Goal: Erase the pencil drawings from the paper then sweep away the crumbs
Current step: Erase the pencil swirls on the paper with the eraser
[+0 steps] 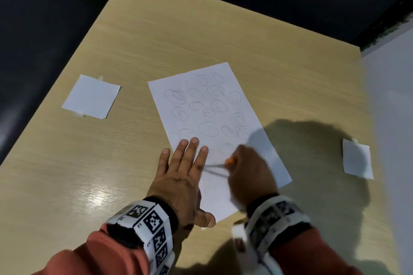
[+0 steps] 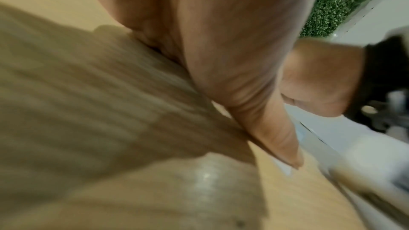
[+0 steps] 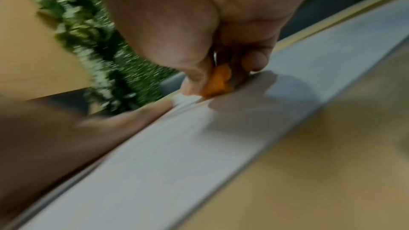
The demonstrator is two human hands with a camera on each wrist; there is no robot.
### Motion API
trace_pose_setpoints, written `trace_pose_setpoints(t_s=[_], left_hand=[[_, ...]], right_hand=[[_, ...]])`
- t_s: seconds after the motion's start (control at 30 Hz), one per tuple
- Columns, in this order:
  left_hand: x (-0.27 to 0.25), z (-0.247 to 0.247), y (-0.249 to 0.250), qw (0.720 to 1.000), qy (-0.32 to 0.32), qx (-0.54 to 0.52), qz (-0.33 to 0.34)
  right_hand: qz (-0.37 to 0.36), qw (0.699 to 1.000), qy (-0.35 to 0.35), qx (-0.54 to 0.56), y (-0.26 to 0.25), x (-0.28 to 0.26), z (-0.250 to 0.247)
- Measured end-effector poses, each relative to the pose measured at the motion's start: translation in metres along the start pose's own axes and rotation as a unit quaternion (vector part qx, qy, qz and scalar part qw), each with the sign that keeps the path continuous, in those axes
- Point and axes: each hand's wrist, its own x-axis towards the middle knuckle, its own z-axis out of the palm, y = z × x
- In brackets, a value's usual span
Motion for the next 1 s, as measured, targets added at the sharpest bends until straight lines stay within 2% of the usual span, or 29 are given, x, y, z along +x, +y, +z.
trace_pose_setpoints(t_s=[0.07, 0.1, 0.13, 0.23, 0.27, 0.3, 0.4, 0.47, 0.5, 0.57, 0.7, 0.73, 0.77, 0.83, 0.87, 0.93, 1.0], left_hand=[[0.001, 0.002, 0.0, 1.0, 0.005, -0.007, 0.001], [0.001, 0.002, 0.0, 1.0, 0.008, -0.005, 0.001], [0.001, 0.002, 0.0, 1.0, 0.008, -0.003, 0.001], [0.001, 0.003, 0.001, 1.0, 0.011, -0.002, -0.004], [0.001, 0.003, 0.001, 1.0, 0.014, -0.003, -0.003], [0.002, 0.003, 0.0, 1.0, 0.017, -0.002, 0.0], [0.002, 0.005, -0.001, 1.0, 0.01, -0.003, 0.011], [0.003, 0.005, -0.001, 1.0, 0.007, -0.007, 0.016], [0.003, 0.004, -0.003, 1.0, 0.012, -0.003, 0.018], [0.003, 0.001, -0.003, 1.0, 0.014, 0.005, 0.027], [-0.012, -0.01, -0.004, 0.998, 0.041, -0.036, 0.023], [-0.018, -0.017, -0.003, 0.995, 0.081, -0.056, 0.022], [-0.025, -0.023, -0.003, 0.987, 0.148, -0.064, 0.024], [-0.03, -0.029, 0.002, 0.952, 0.289, -0.085, 0.061], [-0.028, -0.032, 0.004, 0.94, 0.32, -0.086, 0.08], [-0.019, -0.023, 0.004, 0.945, 0.304, -0.041, 0.116], [-0.007, -0.003, -0.005, 0.969, 0.213, 0.04, 0.117]], right_hand=[[0.075, 0.996, 0.046, -0.031, 0.017, 0.016, -0.023], [0.076, 0.995, 0.049, -0.03, 0.017, 0.019, -0.025], [0.059, 0.998, 0.032, -0.02, 0.007, 0.016, -0.025], [-0.056, 0.995, -0.077, 0.015, -0.029, -0.017, 0.007], [-0.081, 0.993, -0.081, 0.015, -0.032, -0.023, 0.012], [-0.072, 0.995, -0.061, 0.014, -0.026, -0.016, 0.009], [0.078, 0.995, 0.047, -0.046, 0.022, 0.025, -0.023], [0.155, 0.984, 0.038, -0.085, 0.052, 0.04, -0.051], [0.164, 0.983, 0.019, -0.076, 0.053, 0.039, -0.055], [0.127, 0.991, -0.027, -0.043, 0.04, 0.028, -0.048], [0.073, 0.997, -0.014, 0.021, 0.021, 0.007, -0.035], [0.049, 0.998, -0.021, 0.013, 0.022, 0.005, -0.033], [0.025, 0.999, -0.028, 0.001, 0.021, 0.002, -0.032], [-0.032, 0.998, -0.04, -0.022, 0.025, -0.006, -0.027], [-0.063, 0.996, -0.058, -0.033, 0.027, -0.01, -0.024], [-0.112, 0.986, -0.113, -0.045, 0.029, -0.016, -0.02], [-0.117, 0.981, -0.145, -0.045, 0.028, -0.017, -0.021]])
